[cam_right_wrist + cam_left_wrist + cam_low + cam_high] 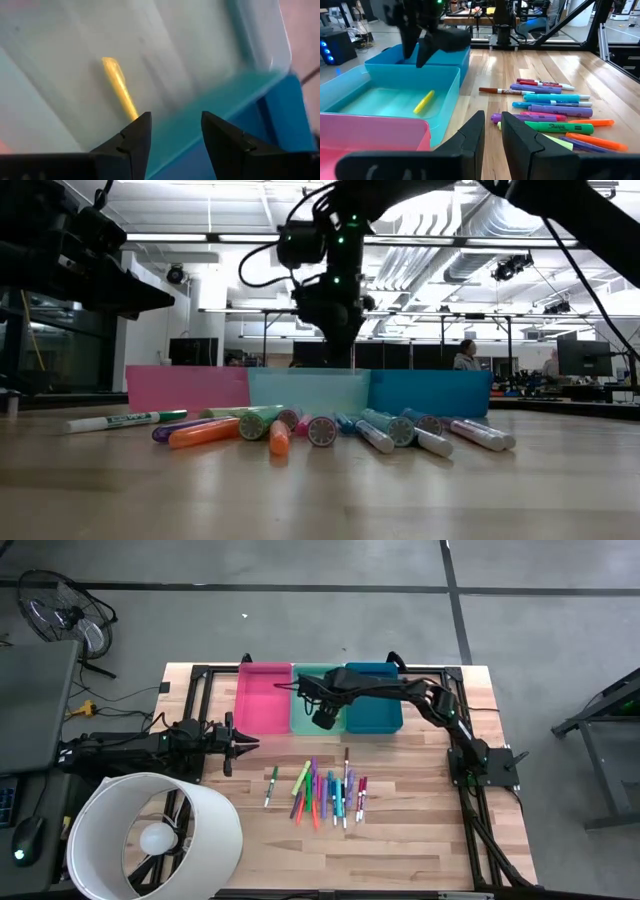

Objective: Pick & Place Markers
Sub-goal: Put the dark pink highlighter into the blue bin

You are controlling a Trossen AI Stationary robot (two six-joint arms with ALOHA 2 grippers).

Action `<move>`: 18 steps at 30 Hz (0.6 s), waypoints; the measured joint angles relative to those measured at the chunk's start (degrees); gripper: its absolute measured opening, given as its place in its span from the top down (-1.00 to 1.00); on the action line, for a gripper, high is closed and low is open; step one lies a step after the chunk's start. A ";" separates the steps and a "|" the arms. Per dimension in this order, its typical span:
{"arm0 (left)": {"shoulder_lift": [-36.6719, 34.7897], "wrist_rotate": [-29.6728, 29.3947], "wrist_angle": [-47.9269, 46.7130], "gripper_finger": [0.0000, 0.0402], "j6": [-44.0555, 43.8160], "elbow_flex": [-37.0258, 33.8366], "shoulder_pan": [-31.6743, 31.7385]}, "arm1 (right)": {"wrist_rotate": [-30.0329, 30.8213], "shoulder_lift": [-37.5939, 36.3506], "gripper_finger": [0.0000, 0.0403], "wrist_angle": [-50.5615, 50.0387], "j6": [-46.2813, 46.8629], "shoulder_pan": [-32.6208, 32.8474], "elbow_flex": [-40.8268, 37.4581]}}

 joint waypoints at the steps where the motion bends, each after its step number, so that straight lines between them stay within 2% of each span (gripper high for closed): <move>1: -0.02 -0.01 0.00 0.69 0.00 0.00 -0.02 | -0.26 -0.48 0.20 -0.76 2.74 0.25 0.00; 8: 0.00 0.01 -0.01 0.69 -0.01 0.00 -0.01 | -6.60 -2.47 0.19 -8.70 20.87 2.66 -0.02; 12: 0.00 0.01 -0.02 0.69 -0.01 0.00 -0.02 | -8.32 -2.65 0.20 -12.66 26.22 4.73 -0.02; 18: 0.00 0.01 0.00 0.69 0.02 0.00 -0.02 | -7.22 -2.66 0.20 -16.10 32.50 8.27 -0.04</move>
